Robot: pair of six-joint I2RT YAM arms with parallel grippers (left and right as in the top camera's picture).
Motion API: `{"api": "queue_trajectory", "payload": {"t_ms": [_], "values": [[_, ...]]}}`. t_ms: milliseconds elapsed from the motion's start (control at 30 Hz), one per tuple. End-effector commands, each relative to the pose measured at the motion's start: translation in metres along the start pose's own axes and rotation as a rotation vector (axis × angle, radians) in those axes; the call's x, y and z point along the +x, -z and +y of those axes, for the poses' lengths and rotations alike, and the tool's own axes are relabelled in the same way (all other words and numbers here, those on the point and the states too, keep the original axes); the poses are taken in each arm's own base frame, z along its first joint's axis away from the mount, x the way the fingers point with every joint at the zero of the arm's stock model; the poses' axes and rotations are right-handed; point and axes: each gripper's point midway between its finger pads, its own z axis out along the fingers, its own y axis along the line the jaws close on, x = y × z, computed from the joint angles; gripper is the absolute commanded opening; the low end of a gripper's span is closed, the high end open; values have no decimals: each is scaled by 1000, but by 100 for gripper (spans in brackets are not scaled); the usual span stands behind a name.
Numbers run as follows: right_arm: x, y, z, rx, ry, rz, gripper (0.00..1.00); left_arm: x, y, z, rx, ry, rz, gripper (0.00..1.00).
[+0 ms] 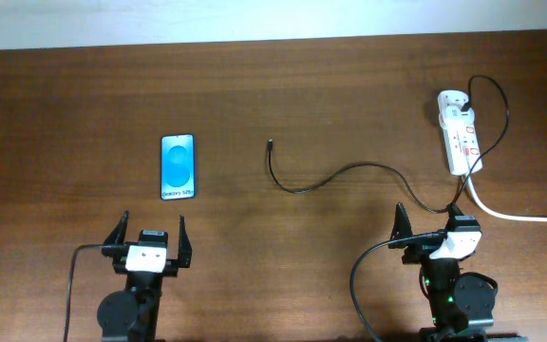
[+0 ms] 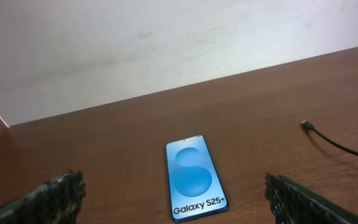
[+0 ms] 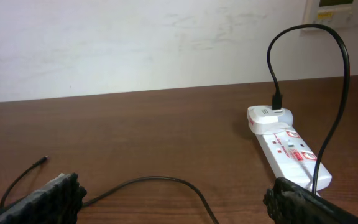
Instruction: Plug charger to phone and switch on socket
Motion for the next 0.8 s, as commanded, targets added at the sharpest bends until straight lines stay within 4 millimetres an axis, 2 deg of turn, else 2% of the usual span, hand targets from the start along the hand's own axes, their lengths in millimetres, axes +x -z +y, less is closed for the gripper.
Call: {"api": "queue_trajectory", "payload": {"t_ms": [0, 100, 167, 300, 467, 633, 767], "values": [[3, 0, -4, 16, -1, 8, 98, 0, 0, 0, 2, -8, -2, 99], [3, 0, -4, 16, -1, 8, 98, -7, 0, -1, 9, 20, -34, 99], [3, 0, -4, 16, -1, 8, 98, -21, 2, 2, 2, 95, -78, 99], [3, 0, -3, 16, -1, 8, 98, -34, 0, 3, 17, 125, -59, 99], [3, 0, -4, 16, -1, 8, 98, -65, -11, 8, 41, 128, -8, 99], [3, 0, -4, 16, 0, 8, 98, -96, -43, 0, 155, 137, 81, 99], [3, 0, -4, 16, -1, 8, 98, -96, -74, -6, 220, 159, 242, 99]]}}
